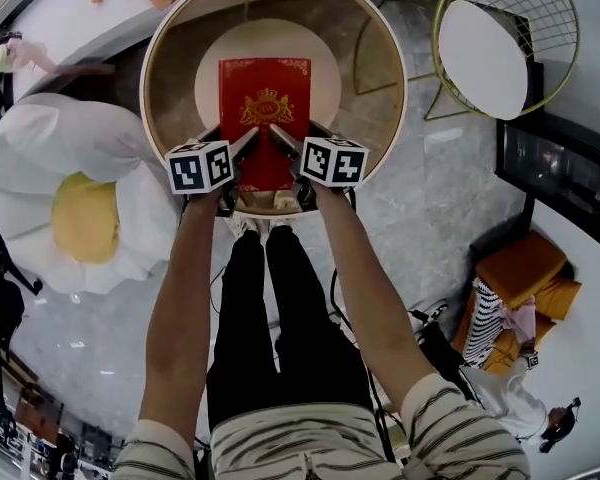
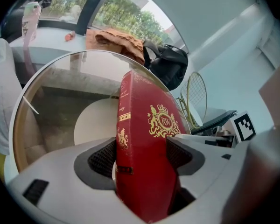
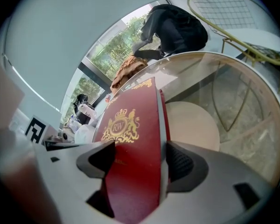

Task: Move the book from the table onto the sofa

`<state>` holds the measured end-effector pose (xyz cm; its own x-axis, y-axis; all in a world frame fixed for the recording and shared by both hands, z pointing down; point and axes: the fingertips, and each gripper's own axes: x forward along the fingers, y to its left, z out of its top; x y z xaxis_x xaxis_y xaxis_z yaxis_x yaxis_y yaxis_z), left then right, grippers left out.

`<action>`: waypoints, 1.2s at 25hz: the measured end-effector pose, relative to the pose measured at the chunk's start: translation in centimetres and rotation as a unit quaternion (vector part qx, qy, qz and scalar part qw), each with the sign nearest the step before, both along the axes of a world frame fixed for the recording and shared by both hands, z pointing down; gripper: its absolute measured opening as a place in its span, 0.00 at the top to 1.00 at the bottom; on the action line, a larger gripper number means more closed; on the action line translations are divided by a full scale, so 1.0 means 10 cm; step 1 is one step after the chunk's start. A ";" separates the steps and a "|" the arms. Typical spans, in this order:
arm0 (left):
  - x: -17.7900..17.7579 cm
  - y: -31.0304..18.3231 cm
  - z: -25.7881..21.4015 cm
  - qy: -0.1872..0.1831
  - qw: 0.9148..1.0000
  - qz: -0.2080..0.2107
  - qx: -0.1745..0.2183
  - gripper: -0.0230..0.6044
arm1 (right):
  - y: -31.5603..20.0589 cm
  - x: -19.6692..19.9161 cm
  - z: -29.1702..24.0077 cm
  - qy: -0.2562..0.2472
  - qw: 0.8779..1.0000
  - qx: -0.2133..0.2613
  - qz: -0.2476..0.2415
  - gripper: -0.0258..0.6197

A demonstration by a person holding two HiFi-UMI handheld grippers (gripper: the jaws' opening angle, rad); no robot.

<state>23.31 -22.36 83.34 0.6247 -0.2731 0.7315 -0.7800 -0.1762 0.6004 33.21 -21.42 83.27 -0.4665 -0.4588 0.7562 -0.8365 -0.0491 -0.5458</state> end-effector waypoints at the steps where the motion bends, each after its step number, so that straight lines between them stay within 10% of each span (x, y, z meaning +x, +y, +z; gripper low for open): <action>1: -0.01 0.01 0.00 0.000 1.000 -0.002 0.000 0.42 | 0.01 0.00 0.00 0.001 1.000 -0.002 -0.001 0.41; 30: -0.33 0.51 -1.47 0.026 0.997 -0.070 0.025 0.42 | 0.40 -0.32 -1.52 0.027 0.999 0.026 -0.035 0.41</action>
